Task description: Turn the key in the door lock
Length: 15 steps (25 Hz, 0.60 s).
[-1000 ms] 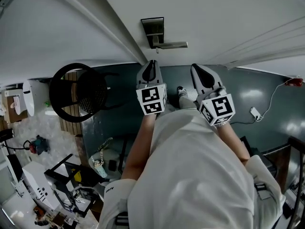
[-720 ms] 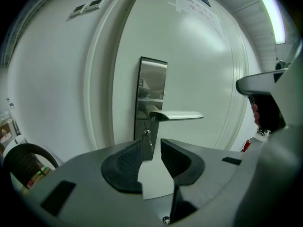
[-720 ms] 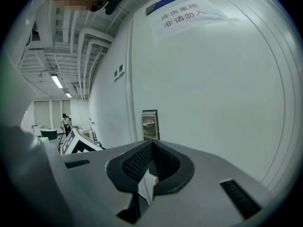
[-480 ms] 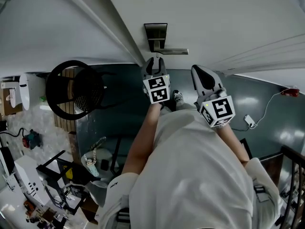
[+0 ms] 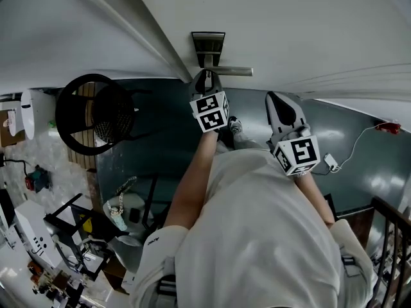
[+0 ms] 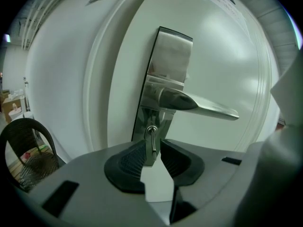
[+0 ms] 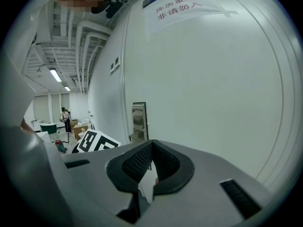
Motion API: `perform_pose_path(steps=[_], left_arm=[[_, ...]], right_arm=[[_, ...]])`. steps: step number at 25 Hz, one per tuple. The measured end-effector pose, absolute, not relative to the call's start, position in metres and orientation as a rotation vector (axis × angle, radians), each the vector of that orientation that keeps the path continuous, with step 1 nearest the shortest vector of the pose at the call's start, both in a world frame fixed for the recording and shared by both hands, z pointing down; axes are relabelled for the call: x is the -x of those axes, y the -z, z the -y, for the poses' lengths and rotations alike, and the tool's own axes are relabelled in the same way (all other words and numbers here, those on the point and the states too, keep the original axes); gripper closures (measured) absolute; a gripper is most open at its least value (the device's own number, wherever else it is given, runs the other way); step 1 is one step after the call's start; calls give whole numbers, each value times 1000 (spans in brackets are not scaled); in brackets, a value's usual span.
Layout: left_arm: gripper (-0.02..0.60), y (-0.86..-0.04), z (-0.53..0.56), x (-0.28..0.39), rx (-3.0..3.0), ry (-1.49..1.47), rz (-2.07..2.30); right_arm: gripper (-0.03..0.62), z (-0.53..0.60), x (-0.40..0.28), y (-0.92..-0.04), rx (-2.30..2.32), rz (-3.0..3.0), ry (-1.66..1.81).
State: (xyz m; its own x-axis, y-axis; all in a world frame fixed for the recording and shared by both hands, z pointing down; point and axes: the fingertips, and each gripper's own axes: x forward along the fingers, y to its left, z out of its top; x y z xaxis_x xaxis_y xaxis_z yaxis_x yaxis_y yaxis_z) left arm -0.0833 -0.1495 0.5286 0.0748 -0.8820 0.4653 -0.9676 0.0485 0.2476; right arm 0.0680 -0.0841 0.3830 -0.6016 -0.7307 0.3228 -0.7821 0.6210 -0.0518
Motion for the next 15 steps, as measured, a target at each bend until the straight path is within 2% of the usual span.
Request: perform_pose_path(steps=[2,6,9,15], left_arm=[[481,-530,150,84,-1847,-220,1839],[551,-532,152,83,-1853,-203,1847],[551,-531,152,82,-1848,-130,1825],[552,-532,150,84,-1709,309,1547]], right_arm=[[602,86,-68,-384,-1218,2579,-275],[602,86,-70,-392,-1201,2570,-288],[602,86,-72,-393,-1193,2574,-287],[602,86,-71,-393,-1173,2579,-292]])
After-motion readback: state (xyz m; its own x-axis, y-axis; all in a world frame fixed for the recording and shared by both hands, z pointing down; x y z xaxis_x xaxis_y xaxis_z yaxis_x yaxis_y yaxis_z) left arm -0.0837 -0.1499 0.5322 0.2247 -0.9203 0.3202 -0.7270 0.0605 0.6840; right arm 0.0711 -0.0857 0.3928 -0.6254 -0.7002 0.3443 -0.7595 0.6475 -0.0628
